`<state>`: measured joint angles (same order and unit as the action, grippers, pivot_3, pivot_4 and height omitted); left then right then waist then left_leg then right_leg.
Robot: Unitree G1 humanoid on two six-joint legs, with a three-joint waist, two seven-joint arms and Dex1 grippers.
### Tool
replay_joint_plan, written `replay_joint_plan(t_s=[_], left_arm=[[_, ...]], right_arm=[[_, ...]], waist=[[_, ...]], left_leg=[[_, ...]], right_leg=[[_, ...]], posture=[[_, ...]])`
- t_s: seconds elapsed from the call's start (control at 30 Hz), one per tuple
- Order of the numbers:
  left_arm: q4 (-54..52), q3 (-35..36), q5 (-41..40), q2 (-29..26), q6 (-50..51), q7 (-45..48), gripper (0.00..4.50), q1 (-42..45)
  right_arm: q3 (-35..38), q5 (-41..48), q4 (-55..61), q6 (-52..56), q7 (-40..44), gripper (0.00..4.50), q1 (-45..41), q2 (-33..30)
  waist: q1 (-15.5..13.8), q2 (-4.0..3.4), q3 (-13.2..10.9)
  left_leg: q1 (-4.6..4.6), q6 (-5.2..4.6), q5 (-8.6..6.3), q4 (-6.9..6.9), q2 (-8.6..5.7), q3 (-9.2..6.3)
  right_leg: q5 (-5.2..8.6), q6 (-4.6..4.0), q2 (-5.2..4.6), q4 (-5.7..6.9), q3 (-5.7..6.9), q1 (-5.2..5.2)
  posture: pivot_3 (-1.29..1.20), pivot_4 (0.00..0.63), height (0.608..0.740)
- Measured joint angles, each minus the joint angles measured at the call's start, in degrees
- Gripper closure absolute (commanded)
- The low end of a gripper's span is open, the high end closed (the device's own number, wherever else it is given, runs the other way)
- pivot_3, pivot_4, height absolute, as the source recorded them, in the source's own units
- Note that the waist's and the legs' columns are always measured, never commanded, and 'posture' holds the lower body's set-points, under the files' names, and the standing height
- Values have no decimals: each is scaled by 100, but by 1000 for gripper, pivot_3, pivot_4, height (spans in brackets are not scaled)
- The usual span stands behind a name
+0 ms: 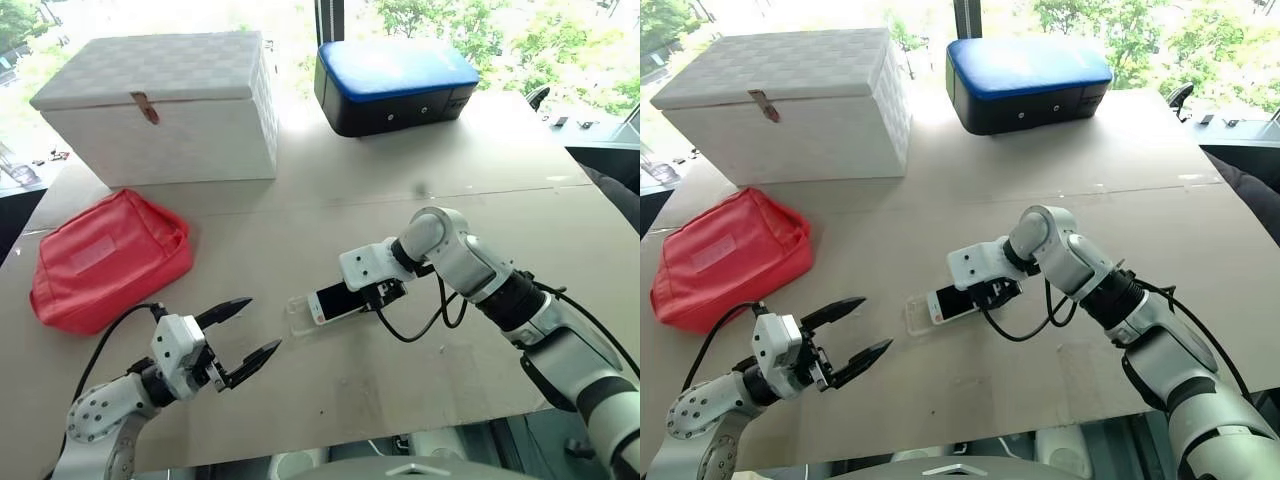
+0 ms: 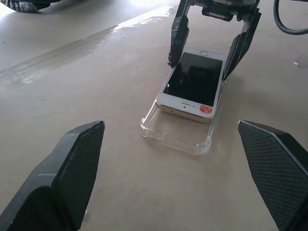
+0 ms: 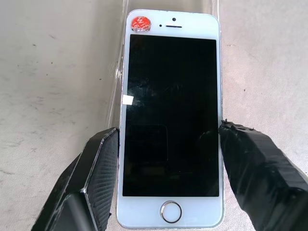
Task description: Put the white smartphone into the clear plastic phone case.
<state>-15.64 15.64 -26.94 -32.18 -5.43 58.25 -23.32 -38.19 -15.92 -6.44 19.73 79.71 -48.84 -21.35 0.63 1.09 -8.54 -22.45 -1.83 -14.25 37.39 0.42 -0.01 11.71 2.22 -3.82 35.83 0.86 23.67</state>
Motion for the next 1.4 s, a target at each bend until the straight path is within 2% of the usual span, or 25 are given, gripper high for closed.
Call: replay_joint_plan(t_s=[0.07, 0.13, 0.3, 0.4, 0.5, 0.67, 1.27, 1.3, 1.33, 1.37, 1.4], left_arm=[[1, 0, 0, -1, 0, 1, 0, 14], [11, -7, 0, -1, 0, 2, 0, 62], [54, -36, -1, -22, 1, 20, 0, 126], [60, -35, -3, -36, 1, 27, 0, 138], [60, -36, -3, -61, 0, 31, 0, 158], [63, -36, -3, -94, 0, 46, 0, 161], [108, -24, -32, -161, 143, 16, 0, 97], [108, -18, -38, -169, 162, 25, 0, 35], [107, -19, -44, -191, 172, 47, 0, -13], [100, -23, -27, -214, 143, 91, 0, -95], [72, -40, -1, -237, 86, 165, 0, -192]], right_arm=[[10, 8, 11, 20, -4, 714, 7, 0], [78, 64, -22, 23, -50, 51, 75, 23], [167, 310, 220, 169, 31, 51, 276, -190], [419, 607, 373, 646, 45, 844, 410, -305], [743, 943, 627, 973, -12, 2007, 430, -349], [807, 1073, 769, 1131, -180, 4429, 433, -480], [546, 1569, 800, 966, -176, 4429, 462, -339], [575, 1735, 860, 965, -83, 3924, 463, -334], [625, 1914, 960, 966, 28, 3924, 463, -336], [684, 2101, 1103, 967, 141, 4340, 468, -369], [710, 2241, 1274, 967, 232, 4475, 485, -450]], waist=[[-4, -3, 3], [-3, -2, 3], [-2, -5, -3], [10, -6, -13], [23, -10, -20], [19, -11, -21], [19, -8, -30], [22, -8, -32], [24, -9, -37], [22, -10, -39], [21, -10, -39]], left_leg=[[0, 0, 0, 0, 0, -1], [-1, 0, 0, 0, 0, -2], [-14, 0, 0, 0, -1, -3], [-22, 0, 0, 0, 0, -4], [-23, 0, 0, -1, 4, -4], [-30, 0, 0, -3, 5, -4], [-33, 0, 0, -3, 5, -3], [-34, 0, 0, -3, 5, -3], [-34, 0, 0, -3, 5, -3], [-35, 0, 0, -4, 6, -3], [-35, 0, -1, -5, 6, -3]], right_leg=[[0, 0, 0, 0, 0, 0], [0, -1, 0, 0, 1, 0], [0, -1, -1, -2, 3, 4], [-1, -2, -1, -2, 3, 12], [-1, -2, 2, -1, 2, 17], [0, -3, 2, -1, 4, 23], [0, -2, 2, -1, 3, 26], [0, -2, 2, -2, 2, 26], [0, -2, 2, -2, 2, 27], [0, -2, 1, -2, 3, 28], [0, -2, 0, -4, 3, 28]], posture=[[0, 150, 740], [0, 150, 740], [0, 150, 740], [0, 150, 740], [0, 150, 740], [0, 150, 740], [0, 150, 740], [0, 150, 740], [0, 150, 740], [0, 150, 740], [0, 150, 740]])
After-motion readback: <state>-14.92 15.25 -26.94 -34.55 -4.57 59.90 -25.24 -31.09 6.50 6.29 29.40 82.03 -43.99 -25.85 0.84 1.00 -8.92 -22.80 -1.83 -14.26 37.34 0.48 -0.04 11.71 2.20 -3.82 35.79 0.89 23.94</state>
